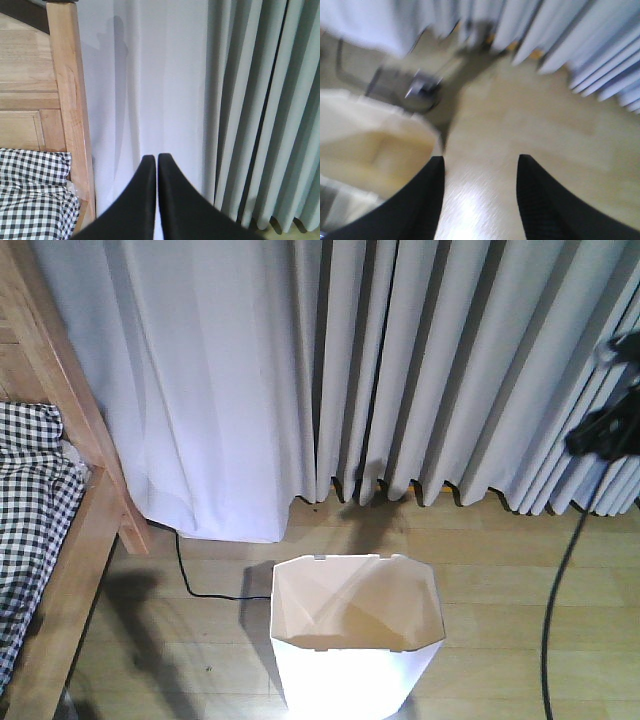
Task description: Move trash bin to bedside with robot
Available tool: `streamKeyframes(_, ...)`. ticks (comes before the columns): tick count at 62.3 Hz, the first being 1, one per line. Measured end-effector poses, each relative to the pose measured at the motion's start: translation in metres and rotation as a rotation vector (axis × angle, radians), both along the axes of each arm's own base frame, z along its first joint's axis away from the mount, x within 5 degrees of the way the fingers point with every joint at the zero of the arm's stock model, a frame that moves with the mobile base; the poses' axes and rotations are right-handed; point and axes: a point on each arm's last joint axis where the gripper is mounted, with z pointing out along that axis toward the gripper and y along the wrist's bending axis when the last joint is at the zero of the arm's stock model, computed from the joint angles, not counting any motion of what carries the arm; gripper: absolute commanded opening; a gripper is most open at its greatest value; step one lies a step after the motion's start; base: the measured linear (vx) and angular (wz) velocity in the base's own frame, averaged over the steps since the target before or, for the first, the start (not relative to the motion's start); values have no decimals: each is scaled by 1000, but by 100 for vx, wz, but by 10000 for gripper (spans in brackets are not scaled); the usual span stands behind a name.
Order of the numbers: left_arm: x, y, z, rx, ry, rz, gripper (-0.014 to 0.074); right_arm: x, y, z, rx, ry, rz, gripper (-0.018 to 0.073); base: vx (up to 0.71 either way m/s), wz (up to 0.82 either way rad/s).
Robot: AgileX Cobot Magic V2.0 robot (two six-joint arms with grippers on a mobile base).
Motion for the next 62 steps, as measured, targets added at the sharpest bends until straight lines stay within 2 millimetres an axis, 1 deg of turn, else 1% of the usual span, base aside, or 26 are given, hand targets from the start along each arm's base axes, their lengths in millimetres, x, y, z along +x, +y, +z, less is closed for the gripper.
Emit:
streamKeyframes(3, 0, 0, 0, 0, 0, 0, -6, -10, 1, 20, -12, -55, -28, 320, 0, 0)
streamKeyframes(5, 0, 0, 0, 0, 0, 0, -6, -15, 2, 29, -14, -82, -44, 320, 0, 0)
streamKeyframes(9, 0, 0, 0, 0, 0, 0, -6, -30, 5, 54, -25, -157, -62, 320, 0, 0)
streamKeyframes(16, 0, 0, 0, 0, 0, 0, -6, -57, 11, 88, -15, -276, -94, 320, 0, 0)
streamKeyframes(21, 0, 0, 0, 0, 0, 0, -6, -75, 19, 108, -8, -355, -98, 320, 0, 0)
streamKeyframes(26, 0, 0, 0, 0, 0, 0, -6, -92, 32, 125, -8, -427, -58, 320, 0, 0)
streamKeyframes(33, 0, 0, 0, 0, 0, 0, -6, -117, 50, 141, -7, -486, 25, 320, 0, 0)
streamKeyframes(40, 0, 0, 0, 0, 0, 0, -6, -144, 57, 152, 6, -552, 45, 320, 0, 0)
streamKeyframes(43, 0, 0, 0, 0, 0, 0, -6, -155, 58, 152, 11, -585, 33, 320, 0, 0)
streamKeyframes(46, 0, 0, 0, 0, 0, 0, -6, -167, 58, 146, 13, -625, 17, 320, 0, 0)
streamKeyframes(53, 0, 0, 0, 0, 0, 0, -6, -193, 57, 118, 6, -709, -25, 320, 0, 0)
streamKeyframes(62, 0, 0, 0, 0, 0, 0, -6, -221, 54, 73, -8, -836, -88, 320, 0, 0)
